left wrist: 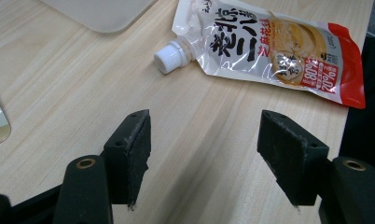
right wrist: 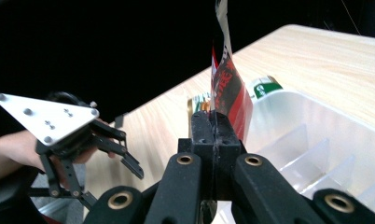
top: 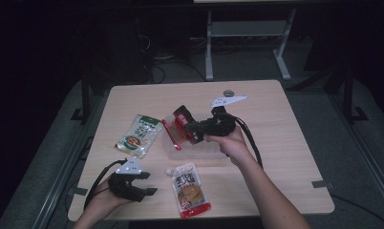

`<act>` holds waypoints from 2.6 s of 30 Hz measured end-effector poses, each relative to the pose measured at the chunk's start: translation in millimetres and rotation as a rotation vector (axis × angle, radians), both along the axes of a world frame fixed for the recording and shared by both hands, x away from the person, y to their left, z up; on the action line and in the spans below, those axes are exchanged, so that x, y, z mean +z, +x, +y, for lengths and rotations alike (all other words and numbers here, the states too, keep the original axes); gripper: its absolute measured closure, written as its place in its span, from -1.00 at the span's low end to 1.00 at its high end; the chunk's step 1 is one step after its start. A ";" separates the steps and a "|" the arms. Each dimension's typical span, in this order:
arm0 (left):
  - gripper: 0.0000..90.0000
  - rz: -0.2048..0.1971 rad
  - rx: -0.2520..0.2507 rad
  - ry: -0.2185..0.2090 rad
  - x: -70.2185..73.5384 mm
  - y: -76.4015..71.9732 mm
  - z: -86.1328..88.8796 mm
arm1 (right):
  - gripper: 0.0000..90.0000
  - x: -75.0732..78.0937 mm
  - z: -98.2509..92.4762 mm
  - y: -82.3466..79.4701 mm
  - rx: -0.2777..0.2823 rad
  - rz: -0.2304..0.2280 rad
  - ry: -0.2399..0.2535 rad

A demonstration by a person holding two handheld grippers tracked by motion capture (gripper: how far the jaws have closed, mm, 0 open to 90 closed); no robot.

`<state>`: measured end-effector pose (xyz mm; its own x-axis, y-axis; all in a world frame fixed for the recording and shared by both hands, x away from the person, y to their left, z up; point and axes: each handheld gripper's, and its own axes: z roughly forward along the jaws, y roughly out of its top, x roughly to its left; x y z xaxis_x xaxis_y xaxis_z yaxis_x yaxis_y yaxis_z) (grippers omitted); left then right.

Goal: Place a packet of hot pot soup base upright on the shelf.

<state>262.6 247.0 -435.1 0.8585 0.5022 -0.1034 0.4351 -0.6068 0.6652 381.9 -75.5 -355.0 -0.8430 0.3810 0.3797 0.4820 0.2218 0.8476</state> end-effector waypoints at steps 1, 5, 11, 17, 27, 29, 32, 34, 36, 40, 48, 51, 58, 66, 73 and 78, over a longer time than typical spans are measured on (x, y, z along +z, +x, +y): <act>-0.23 0.002 -0.001 0.004 0.3 0.0 0.1 | 1.00 -0.6 1.2 0.0 0.000 0.002 -0.006; -0.23 0.005 0.001 0.002 -0.3 -0.2 0.0 | 0.99 -0.5 4.1 0.1 -0.007 0.000 -0.028; -0.23 0.008 -0.005 0.006 -0.4 0.0 -0.5 | 0.92 1.1 6.0 -0.1 -0.019 -0.027 -0.081; -0.23 0.008 -0.011 0.014 -0.6 0.6 -0.8 | 0.87 2.9 6.3 -1.4 -0.024 -0.042 -0.120; -0.23 0.011 -0.010 0.009 -1.5 0.9 -1.5 | 0.74 7.2 3.6 -5.1 -0.050 -0.064 -0.196; -0.23 0.010 -0.017 0.019 -1.0 1.4 -1.1 | 0.66 7.4 2.5 -5.7 -0.057 -0.062 -0.201; -0.23 0.010 -0.017 0.020 -1.1 1.3 -1.2 | 0.58 7.2 0.7 -6.1 -0.068 -0.058 -0.215; -0.23 0.011 -0.012 0.014 -1.2 1.2 -1.6 | 0.58 6.7 -0.4 -6.0 -0.064 -0.060 -0.211; -0.23 0.010 -0.012 0.014 -1.2 1.3 -1.6 | 0.59 6.2 -1.2 -5.9 -0.065 -0.058 -0.212; -0.23 0.011 -0.011 0.013 -1.6 1.6 -1.5 | 0.66 5.9 -1.0 -5.4 -0.066 -0.058 -0.208; -0.23 0.015 -0.016 0.021 -1.5 1.6 -1.0 | 0.89 2.3 6.2 2.2 -0.100 -0.060 -0.165; -0.23 0.018 -0.006 0.012 -1.9 1.7 -0.9 | 0.96 0.7 8.4 4.9 -0.104 -0.057 -0.154; -0.23 0.014 -0.016 0.021 -1.7 2.2 -0.7 | 0.98 -5.0 17.6 10.3 -0.101 -0.054 -0.145; -0.23 0.014 -0.013 0.015 -2.2 2.2 -1.7 | 0.98 -15.7 30.1 13.3 -0.095 -0.055 -0.179; -0.23 0.016 -0.017 0.014 -2.6 2.1 -2.7 | 0.95 -25.7 38.8 16.0 -0.097 -0.050 -0.219; -0.23 0.020 -0.019 0.019 -2.4 2.2 -2.6 | 0.66 -26.0 39.6 15.8 -0.098 -0.046 -0.217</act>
